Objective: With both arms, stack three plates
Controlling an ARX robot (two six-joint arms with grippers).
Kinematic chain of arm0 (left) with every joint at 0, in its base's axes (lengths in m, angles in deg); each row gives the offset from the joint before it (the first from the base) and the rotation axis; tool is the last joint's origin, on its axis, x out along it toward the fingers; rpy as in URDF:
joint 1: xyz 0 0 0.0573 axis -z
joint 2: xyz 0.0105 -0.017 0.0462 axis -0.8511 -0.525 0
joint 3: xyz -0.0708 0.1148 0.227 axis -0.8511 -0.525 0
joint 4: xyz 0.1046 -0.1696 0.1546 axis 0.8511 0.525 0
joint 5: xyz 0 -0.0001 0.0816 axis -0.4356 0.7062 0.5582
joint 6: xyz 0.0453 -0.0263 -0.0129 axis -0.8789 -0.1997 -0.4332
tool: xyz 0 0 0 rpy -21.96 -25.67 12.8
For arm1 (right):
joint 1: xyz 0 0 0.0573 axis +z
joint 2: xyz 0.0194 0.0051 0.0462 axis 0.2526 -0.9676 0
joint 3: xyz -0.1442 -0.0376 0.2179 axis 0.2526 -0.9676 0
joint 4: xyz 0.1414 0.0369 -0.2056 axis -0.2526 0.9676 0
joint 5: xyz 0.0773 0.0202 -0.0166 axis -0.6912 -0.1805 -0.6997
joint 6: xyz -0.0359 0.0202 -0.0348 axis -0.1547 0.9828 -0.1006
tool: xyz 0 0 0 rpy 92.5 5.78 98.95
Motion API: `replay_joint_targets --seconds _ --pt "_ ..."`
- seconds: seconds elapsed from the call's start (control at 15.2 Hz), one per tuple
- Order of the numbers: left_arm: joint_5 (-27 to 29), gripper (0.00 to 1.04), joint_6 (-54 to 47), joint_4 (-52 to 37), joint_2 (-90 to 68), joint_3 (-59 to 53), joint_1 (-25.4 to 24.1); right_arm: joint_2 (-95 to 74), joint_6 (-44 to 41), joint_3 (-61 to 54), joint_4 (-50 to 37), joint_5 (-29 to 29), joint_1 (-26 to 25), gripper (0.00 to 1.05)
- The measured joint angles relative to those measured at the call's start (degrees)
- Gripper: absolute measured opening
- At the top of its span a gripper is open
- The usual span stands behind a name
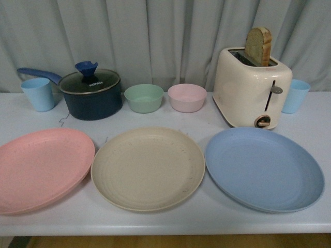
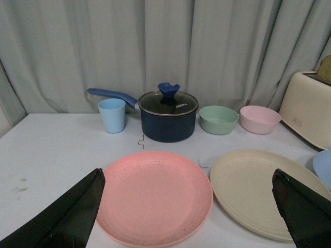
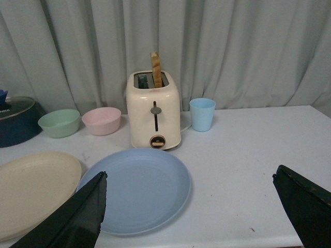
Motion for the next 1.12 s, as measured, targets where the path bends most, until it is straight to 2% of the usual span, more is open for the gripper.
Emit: replay_joint_targets --seconds 0.99,1.05,1.12 --pt "0.0 0.98 0.0 0.0 0.0 0.0 0.0 0.0 0.0 0.0 0.0 0.0 0.0 0.98" --pt "5.1 0.98 -0.7 7.5 -2.0 2.2 1.9 0.0 0.0 0.0 0.0 0.0 0.0 0.98" --pt "13.6 0.98 -2.4 13.0 -13.8 7.2 5.2 0.0 0.0 0.0 0.0 -0.1 0.0 0.98"
